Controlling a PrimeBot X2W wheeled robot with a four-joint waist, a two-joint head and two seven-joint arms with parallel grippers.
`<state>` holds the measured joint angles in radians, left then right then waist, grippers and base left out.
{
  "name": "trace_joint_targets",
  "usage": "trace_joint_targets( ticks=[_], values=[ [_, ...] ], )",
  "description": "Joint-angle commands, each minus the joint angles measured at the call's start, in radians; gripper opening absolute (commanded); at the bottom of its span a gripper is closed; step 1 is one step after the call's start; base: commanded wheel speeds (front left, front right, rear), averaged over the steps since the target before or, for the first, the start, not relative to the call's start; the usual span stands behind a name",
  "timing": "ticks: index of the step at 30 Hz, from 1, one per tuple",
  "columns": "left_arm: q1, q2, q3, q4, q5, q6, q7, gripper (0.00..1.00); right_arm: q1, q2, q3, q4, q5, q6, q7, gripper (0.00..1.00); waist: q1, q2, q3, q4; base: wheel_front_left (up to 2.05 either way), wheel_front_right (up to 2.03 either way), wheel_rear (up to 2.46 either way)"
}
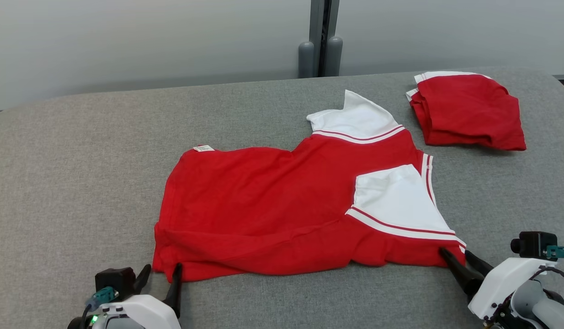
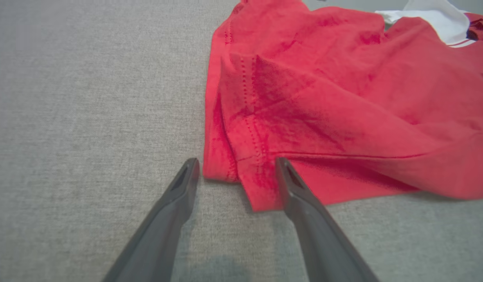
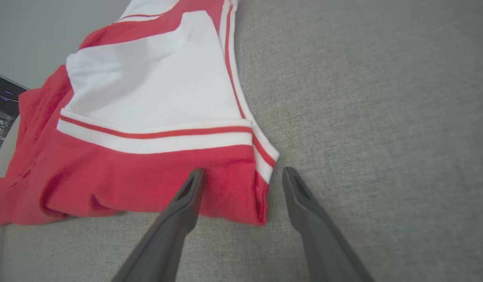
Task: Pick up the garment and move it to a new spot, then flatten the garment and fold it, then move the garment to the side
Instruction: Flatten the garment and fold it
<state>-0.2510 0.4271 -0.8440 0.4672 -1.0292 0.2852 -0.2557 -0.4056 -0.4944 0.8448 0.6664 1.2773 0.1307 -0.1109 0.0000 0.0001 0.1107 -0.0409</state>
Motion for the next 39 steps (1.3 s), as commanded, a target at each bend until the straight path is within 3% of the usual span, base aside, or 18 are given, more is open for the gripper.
trace_joint_targets(
  ticks=[1,8,13,20,33,35,37,38,39],
  values=[
    [-0.02,-0.002,-0.001,0.006,0.012,-0.003,-0.002,1.0,-0.003,0.002,-0.004,0.005,0.012,0.0,0.021,1.0,0.0,-0.0001,0.001,-0.001,0.0,0.0,0.0],
    [-0.032,-0.007,-0.011,-0.012,0.024,0.011,0.006,1.0,0.008,0.013,-0.004,0.001,0.012,0.0,0.043,1.0,0.0,-0.0001,0.002,-0.003,0.0,0.0,0.0],
    [-0.029,0.011,-0.009,-0.045,0.046,0.081,0.008,1.0,0.009,0.026,-0.003,0.005,0.001,0.0,0.048,1.0,0.0,-0.0001,0.004,-0.004,0.0,0.0,0.0],
    [-0.022,0.026,-0.02,-0.097,0.058,0.114,0.026,1.0,0.009,0.032,-0.006,0.01,-0.003,0.0,0.053,1.0,0.0,-0.0001,0.003,-0.003,0.0,0.0,0.0],
    [-0.012,0.02,-0.026,-0.113,0.021,0.102,0.073,0.98,0.005,0.051,-0.006,0.019,-0.013,0.0,0.065,1.0,0.0,-0.0001,0.01,0.0,0.0,0.0,0.0],
    [-0.017,0.018,-0.026,-0.109,0.021,0.095,0.069,0.83,0.006,0.052,-0.006,0.019,-0.015,0.0,0.067,1.0,0.0,-0.0001,0.011,0.0,0.0,0.0,0.0],
    [-0.024,0.015,-0.029,-0.105,0.023,0.088,0.066,0.46,0.007,0.053,-0.007,0.019,-0.015,0.0,0.069,1.0,0.0,-0.0001,0.01,0.0,0.0,0.0,0.0],
    [-0.025,0.014,-0.03,-0.103,0.023,0.087,0.066,0.35,0.007,0.053,-0.007,0.019,-0.015,0.0,0.071,1.0,0.0,-0.0001,0.01,0.0,0.0,0.0,0.0],
    [-0.026,0.014,-0.031,-0.101,0.023,0.084,0.065,0.11,0.008,0.054,-0.007,0.019,-0.016,0.0,0.073,1.0,0.0,-0.0001,0.009,-0.001,0.0,0.0,0.0]
  ],
)
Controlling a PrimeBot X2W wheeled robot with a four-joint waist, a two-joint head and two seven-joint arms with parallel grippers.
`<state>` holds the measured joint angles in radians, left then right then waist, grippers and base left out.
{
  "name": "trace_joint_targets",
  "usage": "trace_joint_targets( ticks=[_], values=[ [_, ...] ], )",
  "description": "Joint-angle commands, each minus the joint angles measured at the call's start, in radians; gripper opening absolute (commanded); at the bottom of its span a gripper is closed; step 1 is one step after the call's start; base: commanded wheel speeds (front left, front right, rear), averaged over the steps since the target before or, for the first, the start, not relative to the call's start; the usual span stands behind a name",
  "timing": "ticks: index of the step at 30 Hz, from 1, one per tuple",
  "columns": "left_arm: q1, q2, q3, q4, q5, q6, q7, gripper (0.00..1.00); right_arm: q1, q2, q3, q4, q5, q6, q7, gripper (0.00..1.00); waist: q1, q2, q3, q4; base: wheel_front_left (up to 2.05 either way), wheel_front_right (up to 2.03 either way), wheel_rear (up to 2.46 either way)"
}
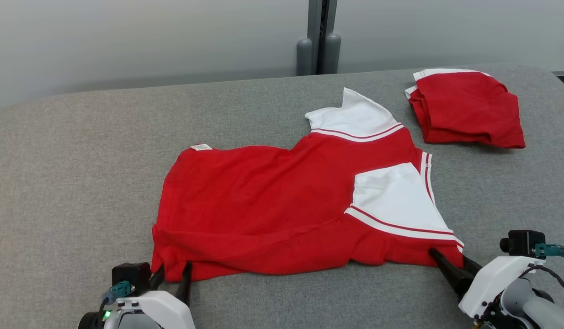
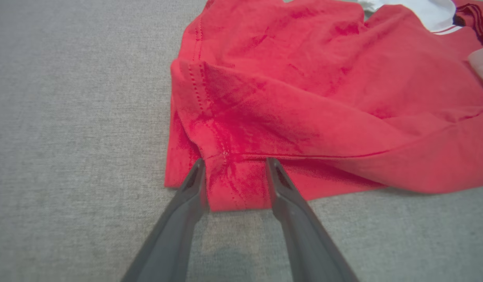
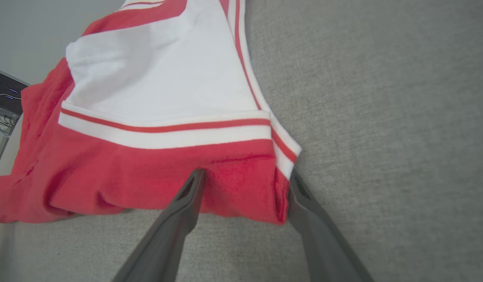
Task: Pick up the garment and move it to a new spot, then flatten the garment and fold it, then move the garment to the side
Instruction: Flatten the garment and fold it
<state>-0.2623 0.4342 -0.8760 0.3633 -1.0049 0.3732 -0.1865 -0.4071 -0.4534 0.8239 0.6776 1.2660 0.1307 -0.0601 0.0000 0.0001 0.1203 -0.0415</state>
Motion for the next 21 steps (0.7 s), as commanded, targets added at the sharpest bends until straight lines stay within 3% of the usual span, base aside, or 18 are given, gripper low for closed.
trace_joint_targets(
  ticks=[1,2,3,5,6,21],
  values=[
    [-0.015,0.005,0.001,0.005,-0.001,-0.005,-0.006,0.0,0.011,0.014,0.015,0.007,-0.004,0.0,0.023,1.0,0.0,-0.0001,-0.001,0.0,0.0,0.0,0.0],
    [-0.015,0.003,0.001,0.008,-0.001,-0.007,-0.006,0.0,0.013,0.015,0.017,0.005,-0.003,0.0,0.026,0.99,0.0,-0.0001,-0.002,0.0,0.0,0.0,0.0],
    [-0.014,0.002,0.002,0.01,-0.002,-0.008,-0.008,0.0,0.015,0.016,0.019,0.002,-0.002,0.0,0.03,0.67,0.0,-0.0001,-0.003,0.0,0.0,0.0,0.0],
    [-0.015,0.0,0.004,0.016,-0.005,-0.009,-0.008,0.0,0.017,0.017,0.022,-0.003,-0.003,0.0,0.031,0.15,0.0,-0.0001,-0.005,-0.001,0.0,0.0,0.0],
    [-0.016,0.0,0.006,0.018,-0.007,-0.01,-0.01,0.0,0.018,0.017,0.024,-0.009,-0.001,0.0,0.037,0.0,0.0,-0.0001,-0.006,-0.001,0.0,0.0,0.0],
    [0.011,0.031,0.019,0.001,-0.011,-0.014,-0.025,0.0,0.023,-0.042,0.007,-0.075,0.015,0.0,0.021,0.0,0.0,-0.0001,-0.019,0.008,0.0,0.0,0.0]
  ],
)
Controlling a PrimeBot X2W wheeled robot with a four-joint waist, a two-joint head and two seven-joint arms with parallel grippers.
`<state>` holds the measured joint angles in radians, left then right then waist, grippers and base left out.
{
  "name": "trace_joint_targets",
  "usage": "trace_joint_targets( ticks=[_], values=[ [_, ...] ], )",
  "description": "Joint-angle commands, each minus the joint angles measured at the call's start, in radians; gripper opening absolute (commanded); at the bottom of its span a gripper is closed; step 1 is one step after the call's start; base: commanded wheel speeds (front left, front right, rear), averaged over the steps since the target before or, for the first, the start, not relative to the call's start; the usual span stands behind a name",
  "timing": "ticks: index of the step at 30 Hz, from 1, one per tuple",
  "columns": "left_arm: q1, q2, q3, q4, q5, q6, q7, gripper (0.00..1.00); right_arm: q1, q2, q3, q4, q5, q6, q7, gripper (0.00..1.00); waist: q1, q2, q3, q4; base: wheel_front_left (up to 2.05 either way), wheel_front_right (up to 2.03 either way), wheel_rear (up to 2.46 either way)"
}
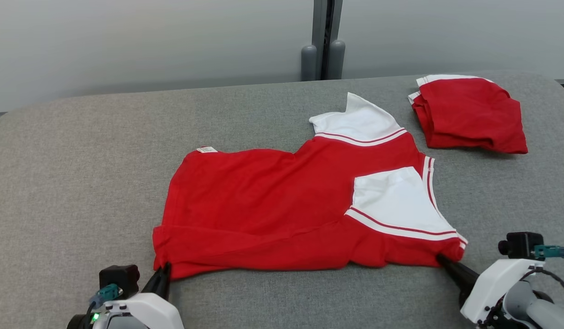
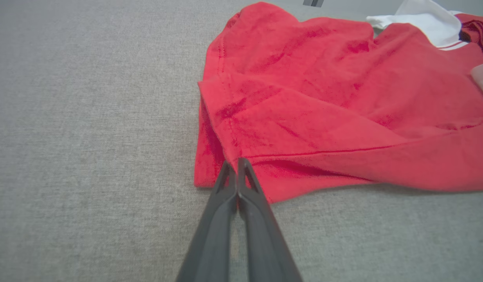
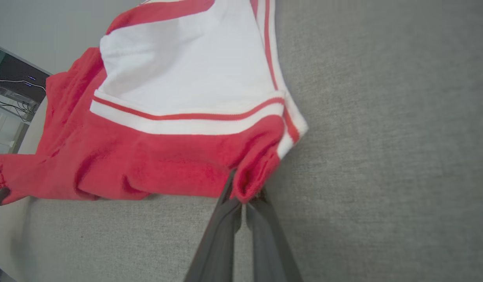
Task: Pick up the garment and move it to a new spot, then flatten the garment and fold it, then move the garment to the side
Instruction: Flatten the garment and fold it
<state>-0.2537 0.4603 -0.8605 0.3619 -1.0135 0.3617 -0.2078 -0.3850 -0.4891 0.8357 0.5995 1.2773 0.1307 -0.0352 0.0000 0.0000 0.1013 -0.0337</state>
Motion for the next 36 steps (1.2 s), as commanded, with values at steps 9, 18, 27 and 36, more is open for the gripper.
trace_joint_targets(
  ticks=[9,18,27,36],
  values=[
    [0.045,0.088,-0.02,-0.06,0.028,-0.009,-0.001,0.0,0.053,-0.081,-0.005,-0.063,0.013,0.0,0.002,0.0,0.0,0.0,-0.024,0.012,0.0,0.0,0.0],
    [0.115,0.158,-0.018,-0.194,0.035,0.015,-0.013,0.0,0.143,-0.173,-0.031,-0.172,0.027,0.0,-0.005,0.0,0.0,0.0,-0.038,0.013,0.0,0.0,0.0],
    [0.178,0.231,-0.034,-0.328,0.014,0.066,0.056,0.0,0.238,-0.225,-0.073,-0.294,0.065,0.0,-0.005,0.0,0.0,0.0,-0.027,0.009,0.0,0.0,0.0],
    [0.214,0.266,-0.028,-0.407,-0.002,0.115,0.08,0.0,0.322,-0.259,-0.117,-0.362,0.081,0.0,-0.004,0.0,0.0,0.0,-0.005,0.005,0.0,0.0,0.0]
  ],
)
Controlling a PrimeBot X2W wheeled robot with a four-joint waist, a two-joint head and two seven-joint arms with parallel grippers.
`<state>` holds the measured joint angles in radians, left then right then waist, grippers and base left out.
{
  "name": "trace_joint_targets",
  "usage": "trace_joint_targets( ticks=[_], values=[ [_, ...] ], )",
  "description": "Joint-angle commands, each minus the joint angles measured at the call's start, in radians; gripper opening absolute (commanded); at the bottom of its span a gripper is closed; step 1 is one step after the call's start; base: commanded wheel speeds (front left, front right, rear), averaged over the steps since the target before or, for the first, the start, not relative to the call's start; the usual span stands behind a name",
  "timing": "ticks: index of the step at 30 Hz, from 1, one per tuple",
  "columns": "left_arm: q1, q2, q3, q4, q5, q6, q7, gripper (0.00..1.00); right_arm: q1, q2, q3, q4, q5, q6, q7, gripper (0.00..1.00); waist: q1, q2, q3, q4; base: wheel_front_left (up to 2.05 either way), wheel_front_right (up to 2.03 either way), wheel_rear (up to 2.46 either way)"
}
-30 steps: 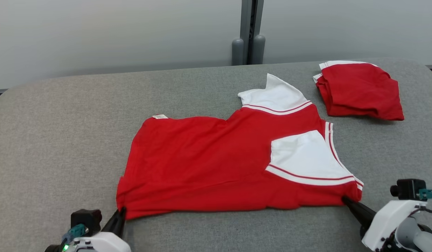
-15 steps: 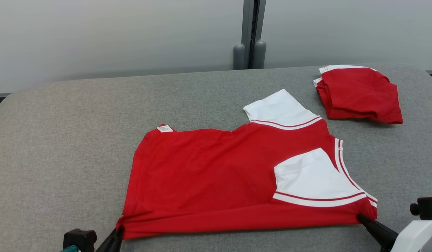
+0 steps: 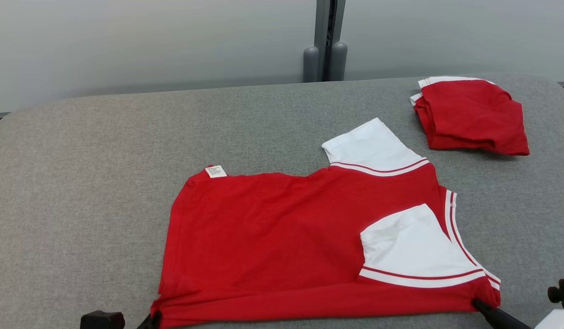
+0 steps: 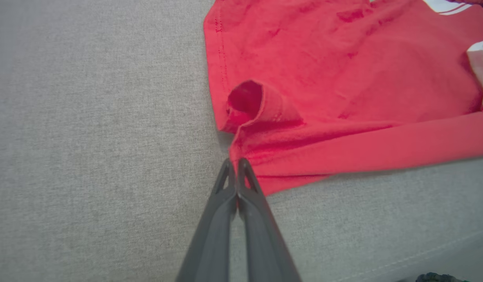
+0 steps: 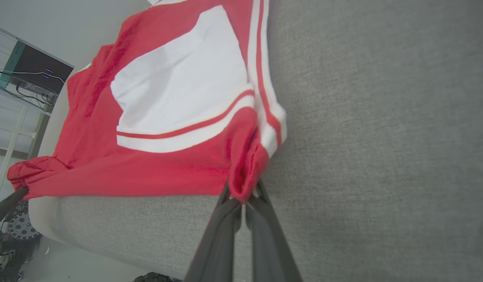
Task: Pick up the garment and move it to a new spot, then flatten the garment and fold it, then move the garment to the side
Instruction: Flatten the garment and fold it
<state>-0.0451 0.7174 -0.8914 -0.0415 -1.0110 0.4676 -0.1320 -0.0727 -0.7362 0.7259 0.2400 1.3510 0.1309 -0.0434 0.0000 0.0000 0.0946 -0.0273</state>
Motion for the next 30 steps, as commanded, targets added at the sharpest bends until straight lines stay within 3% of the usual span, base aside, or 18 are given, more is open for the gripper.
trace_joint_targets(
  ticks=[1,6,7,8,9,10,11,18,24,30],
  values=[
    [0.005,0.007,0.002,-0.006,-0.006,0.01,0.005,0.0,0.014,-0.011,-0.012,-0.007,0.008,0.0,0.009,0.0,0.0,0.0,0.002,-0.002,0.0,0.0,0.0],
    [0.003,0.001,-0.004,-0.01,-0.015,0.014,0.025,0.0,0.025,-0.007,-0.037,-0.008,0.006,0.0,0.028,0.0,0.0,0.0,0.002,-0.004,0.0,0.0,0.0],
    [0.003,-0.001,-0.007,-0.008,-0.018,0.014,0.032,0.04,0.028,-0.004,-0.04,-0.006,0.007,0.0,0.035,0.11,0.0,0.0,0.002,-0.004,0.0,0.0,0.0],
    [0.002,-0.002,-0.009,-0.006,-0.019,0.014,0.038,0.32,0.029,0.0,-0.046,-0.003,0.007,0.0,0.041,0.43,0.0,0.0,0.001,-0.004,0.0,0.0,0.0],
    [0.002,-0.002,-0.009,-0.006,-0.019,0.014,0.038,0.32,0.029,0.0,-0.046,-0.003,0.007,0.0,0.041,0.43,0.0,0.0,0.001,-0.004,0.0,0.0,0.0],
    [0.001,-0.005,-0.01,-0.006,-0.02,0.013,0.042,0.71,0.03,0.003,-0.052,0.0,0.006,0.0,0.046,1.0,0.0,0.0,0.001,-0.004,0.0,0.0,0.0],
    [0.002,-0.013,-0.008,-0.003,-0.027,0.011,0.042,1.0,0.031,0.012,-0.062,0.005,0.005,0.0,0.057,1.0,0.0,0.0,0.001,-0.004,0.0,0.0,0.0],
    [0.004,-0.017,-0.008,-0.001,-0.043,0.006,0.055,1.0,0.037,0.03,-0.096,0.011,-0.02,0.0,0.068,1.0,0.0,0.0,0.003,0.0,0.0,0.0,0.0],
    [-0.026,0.017,0.02,-0.038,-0.01,0.05,0.032,1.0,0.029,0.02,-0.166,-0.002,-0.069,0.0,0.03,1.0,0.0,0.0,0.006,-0.001,0.0,0.0,0.0],
    [-0.067,0.004,0.057,-0.073,0.034,0.089,-0.035,1.0,-0.03,0.067,-0.257,0.02,-0.185,0.0,-0.021,1.0,0.0,0.0,0.01,-0.013,0.0,0.0,0.0]
  ],
)
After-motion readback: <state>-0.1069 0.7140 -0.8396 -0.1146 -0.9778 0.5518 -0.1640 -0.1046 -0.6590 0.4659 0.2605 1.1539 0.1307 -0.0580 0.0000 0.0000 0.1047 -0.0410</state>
